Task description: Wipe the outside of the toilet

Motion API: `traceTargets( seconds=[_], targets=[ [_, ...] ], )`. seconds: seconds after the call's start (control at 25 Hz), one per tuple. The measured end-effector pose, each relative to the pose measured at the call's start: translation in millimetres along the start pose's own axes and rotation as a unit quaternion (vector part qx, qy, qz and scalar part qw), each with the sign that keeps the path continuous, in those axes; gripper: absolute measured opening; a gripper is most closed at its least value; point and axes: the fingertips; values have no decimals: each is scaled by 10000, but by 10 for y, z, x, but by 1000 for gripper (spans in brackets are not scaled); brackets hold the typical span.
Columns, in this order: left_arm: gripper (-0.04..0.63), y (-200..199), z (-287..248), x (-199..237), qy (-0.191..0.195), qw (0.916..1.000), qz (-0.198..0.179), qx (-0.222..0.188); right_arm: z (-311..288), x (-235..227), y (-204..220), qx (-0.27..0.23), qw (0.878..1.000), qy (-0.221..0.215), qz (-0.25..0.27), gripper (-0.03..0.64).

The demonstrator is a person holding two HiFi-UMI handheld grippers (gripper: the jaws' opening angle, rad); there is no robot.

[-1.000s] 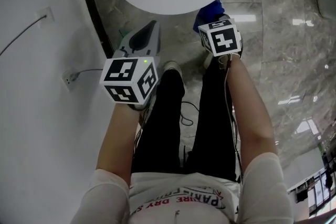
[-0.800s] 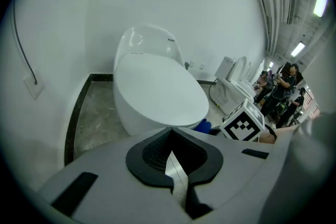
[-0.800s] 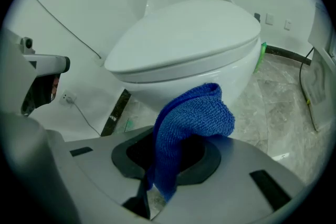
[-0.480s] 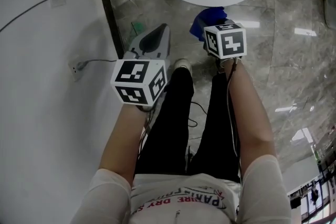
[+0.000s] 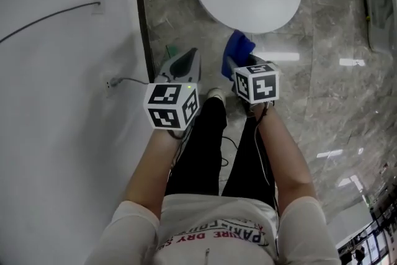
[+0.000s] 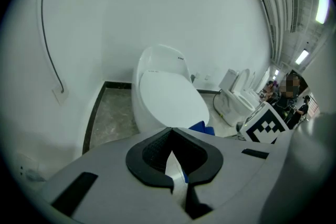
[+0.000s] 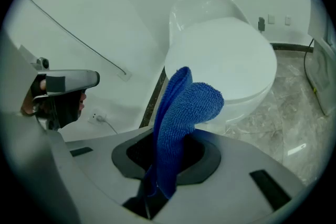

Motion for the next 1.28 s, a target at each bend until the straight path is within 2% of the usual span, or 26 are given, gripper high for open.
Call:
traceTargets(
  seconds=[0.16,0.4,0.56,0.72,0.92,1.08,1.2,1.28],
  targets=[
    [6,-673,391,-264,-5,9999,-8,-161,844,166,-545,-188,9993,279,176,77],
    [6,-1930,918,-835,162,9968,-288,-723,2216,362,-1761,-956,9897,745,763,77],
    [6,-2520,1450,-1295,294,9933,-448,-1022,3141,576,-2151,-1335,9819,928,977,77],
    [6,-3042,1945,-1727,259,9866,-573,-1506,3923,694,-2470,-1774,9744,878,1069,77],
    [6,-3442,2506,-2237,-22,9750,-529,-2158,4743,740,-2778,-2279,9624,728,1288,76],
    [6,-3488,2832,-2633,-166,9688,-419,-2438,5261,763,-2861,-2518,9519,631,1629,77],
    [6,-3517,3011,-2900,-86,9650,-229,-2611,5531,785,-2896,-2679,9437,576,1854,77],
    [6,-3587,3139,-3035,-121,9598,-341,-2782,5678,808,-2920,-2811,9388,510,1927,76]
  ],
)
Point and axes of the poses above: the fingertips, and each gripper's own axes: z backward along the fingers, x to its left, y out of its underside, and after that the axes turned 12 degrees about -x, right-handed
